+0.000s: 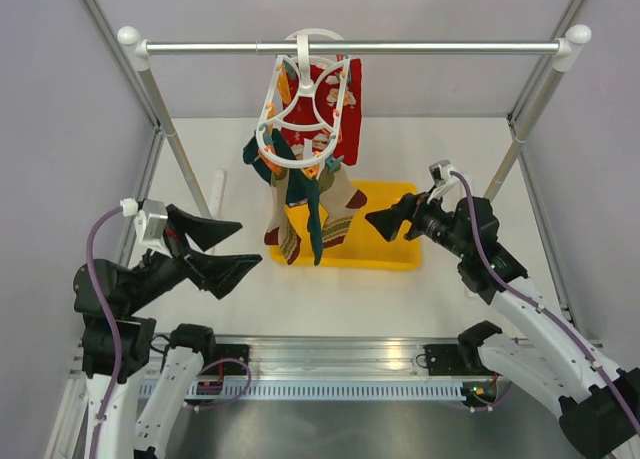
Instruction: Remove the socks clipped to the hanger
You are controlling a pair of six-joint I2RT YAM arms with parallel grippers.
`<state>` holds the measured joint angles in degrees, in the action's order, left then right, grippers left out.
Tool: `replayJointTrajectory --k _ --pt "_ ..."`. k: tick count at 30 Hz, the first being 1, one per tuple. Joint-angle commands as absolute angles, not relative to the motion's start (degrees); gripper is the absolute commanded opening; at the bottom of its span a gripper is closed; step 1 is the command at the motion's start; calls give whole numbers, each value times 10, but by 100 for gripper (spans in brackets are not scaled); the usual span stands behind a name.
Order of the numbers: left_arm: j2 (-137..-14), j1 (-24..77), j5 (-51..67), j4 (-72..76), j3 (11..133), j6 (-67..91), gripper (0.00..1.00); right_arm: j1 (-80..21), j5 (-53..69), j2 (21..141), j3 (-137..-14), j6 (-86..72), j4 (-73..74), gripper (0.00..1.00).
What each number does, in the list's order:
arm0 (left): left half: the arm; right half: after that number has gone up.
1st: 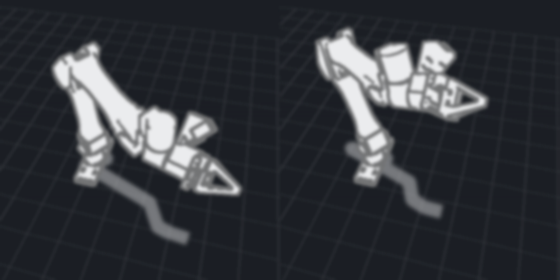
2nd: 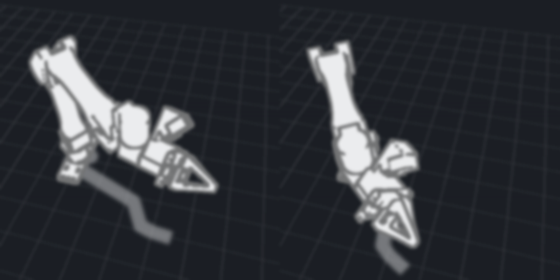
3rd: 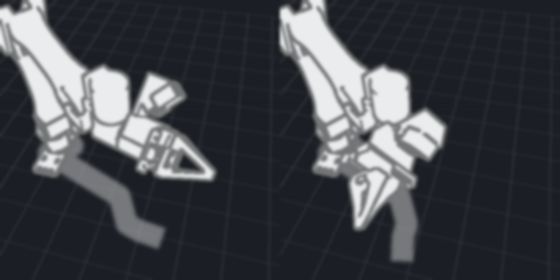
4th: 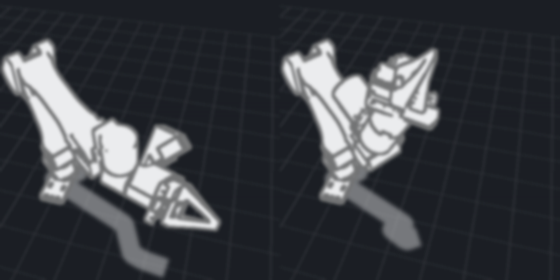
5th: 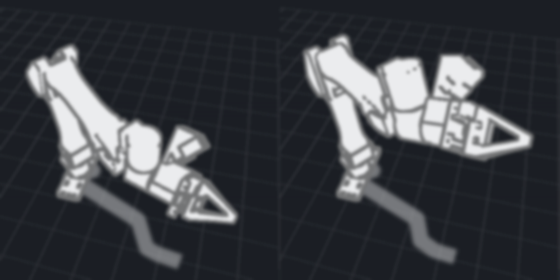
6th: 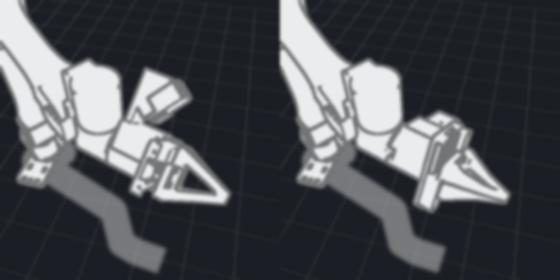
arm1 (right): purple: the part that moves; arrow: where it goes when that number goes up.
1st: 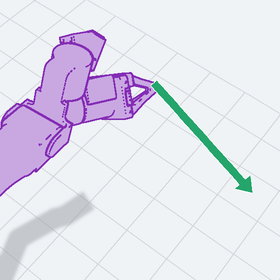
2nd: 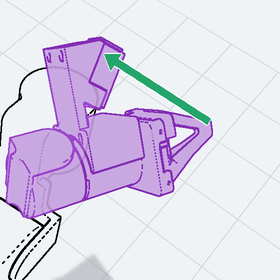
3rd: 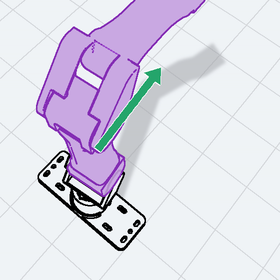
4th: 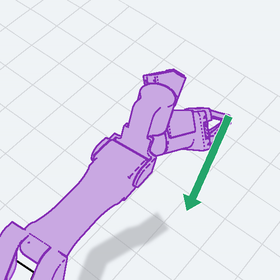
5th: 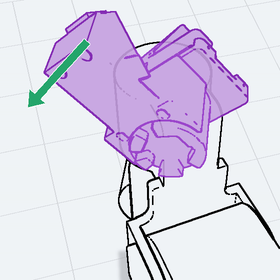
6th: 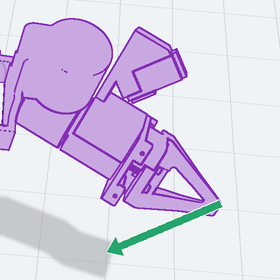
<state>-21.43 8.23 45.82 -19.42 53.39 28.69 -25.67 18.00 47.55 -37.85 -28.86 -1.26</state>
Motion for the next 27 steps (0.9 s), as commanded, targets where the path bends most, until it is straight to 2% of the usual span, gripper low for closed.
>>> replayJointTrajectory --k 1,12,20,24,26,27 --pt "-237 83 518 -151 562 327 99 -275 180 483 -394 -282 -54 98" --pt "-311 87 535 -122 609 344 99 -306 144 529 -409 -269 -81 98" --pt "-369 133 508 -97 659 358 99 -323 142 540 -401 -265 -128 98" --pt "-408 244 450 -99 673 329 99 -333 138 546 -396 -264 -152 98" --pt "-424 314 355 -133 695 270 99 -336 133 553 -397 -260 -153 98" --pt "-434 390 318 -147 702 252 99 -338 128 555 -398 -260 -152 98"
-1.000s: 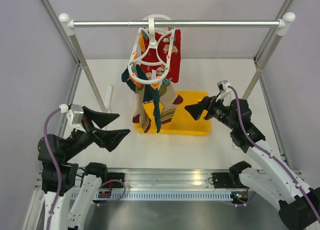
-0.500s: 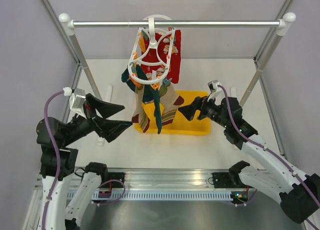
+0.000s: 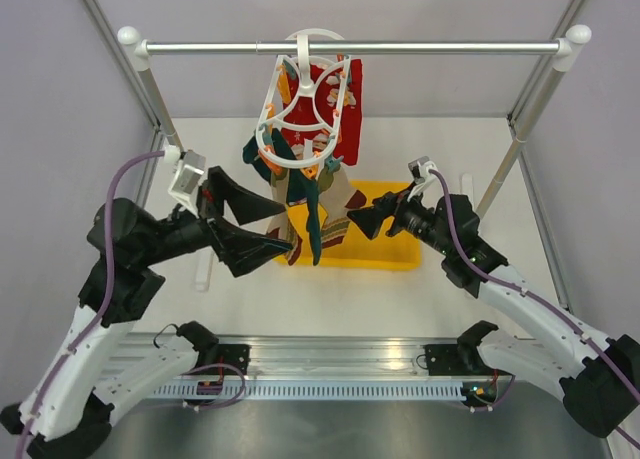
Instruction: Remove the socks clipped to the hanger
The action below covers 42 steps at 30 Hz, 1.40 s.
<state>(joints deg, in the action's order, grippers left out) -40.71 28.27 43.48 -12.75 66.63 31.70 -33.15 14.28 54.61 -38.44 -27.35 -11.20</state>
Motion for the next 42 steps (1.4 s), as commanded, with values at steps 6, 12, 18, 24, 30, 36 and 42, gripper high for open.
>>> replayJointTrajectory --k 6,12,18,24,30,36,42 --pt "-466 610 64 -162 711 175 99 -341 121 558 -394 -247 -155 98" --pt "-486 680 -35 -75 632 194 98 -341 137 568 -386 -249 -191 98" --pt "-481 692 -146 18 537 229 94 -344 170 597 -370 -255 -257 98" --pt "-483 692 -243 18 518 221 89 -347 199 623 -356 -275 -322 98" --pt "-473 692 -318 4 516 222 80 -352 228 628 -331 -303 -398 98" --pt "-477 692 -316 -3 513 213 77 -367 225 649 -340 -308 -412 98" --pt "-472 692 -302 -2 531 191 76 -381 200 651 -338 -304 -410 98"
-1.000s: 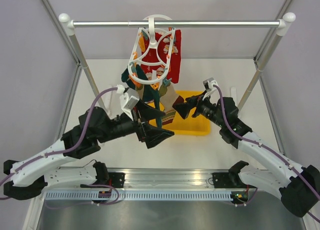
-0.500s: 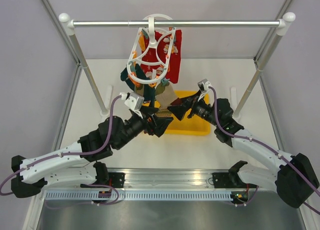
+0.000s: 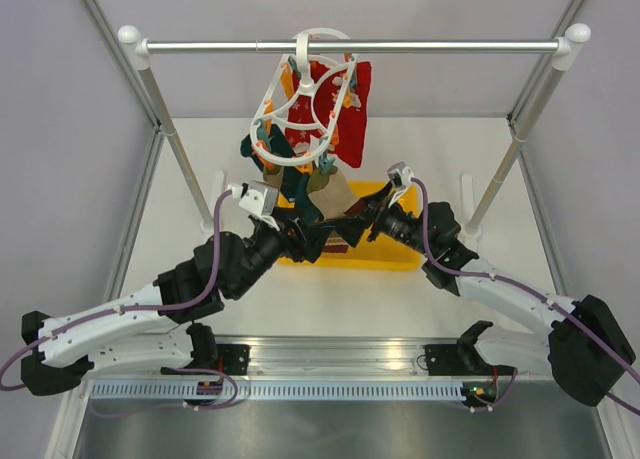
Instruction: Remove the socks clipped to the hanger
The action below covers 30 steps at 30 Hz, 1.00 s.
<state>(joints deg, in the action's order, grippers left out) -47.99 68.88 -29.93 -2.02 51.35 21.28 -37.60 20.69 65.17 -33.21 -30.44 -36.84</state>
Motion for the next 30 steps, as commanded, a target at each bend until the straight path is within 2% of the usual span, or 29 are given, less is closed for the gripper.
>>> replayJointTrajectory --k 1,6,9,10,13,14,17,21,25,30 --pt "-470 692 -298 -3 533 189 75 -381 198 649 -337 -305 -410 96" --pt "-447 692 -277 -3 535 193 72 -384 177 608 -325 -301 -379 83" --pt "-437 692 -252 -3 540 192 72 -384 173 581 -323 -295 -351 70" --pt "-432 692 -246 -3 541 188 72 -384 174 575 -323 -297 -346 62" --pt "-431 692 -228 18 546 179 73 -384 179 558 -322 -304 -337 50" --pt "-431 692 -223 19 546 178 73 -384 182 557 -323 -305 -337 49" --pt "-437 692 -218 23 549 173 75 -384 190 562 -323 -309 -338 54" --pt "-444 692 -221 23 548 175 75 -384 173 570 -323 -289 -326 77" --pt "-442 692 -229 23 545 178 76 -384 139 562 -309 -268 -324 93" --pt "-446 692 -229 23 548 178 76 -384 187 599 -302 -268 -373 96"
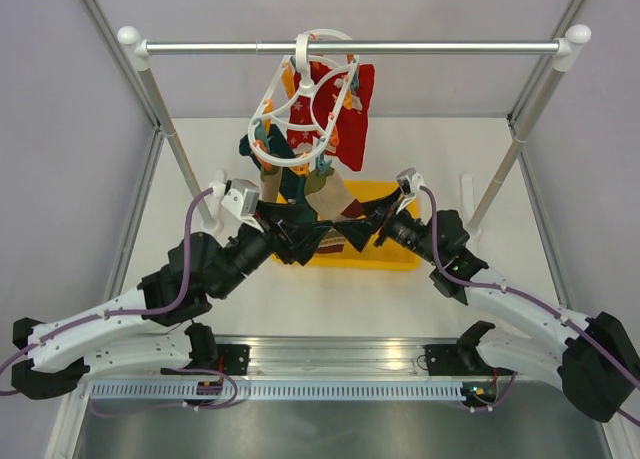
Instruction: Remove the socks clipped to the hanger
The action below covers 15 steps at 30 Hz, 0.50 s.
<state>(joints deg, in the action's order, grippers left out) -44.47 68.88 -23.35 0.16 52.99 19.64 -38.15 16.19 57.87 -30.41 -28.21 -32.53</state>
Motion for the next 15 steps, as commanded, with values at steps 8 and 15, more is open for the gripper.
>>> replayJointTrajectory --k 8,15 --pt "-458 691 -224 27 552 181 77 -385 260 685 -301 -328 -510 93" --pt "-460 692 -224 32 548 180 79 -384 269 665 -280 -356 -540 49"
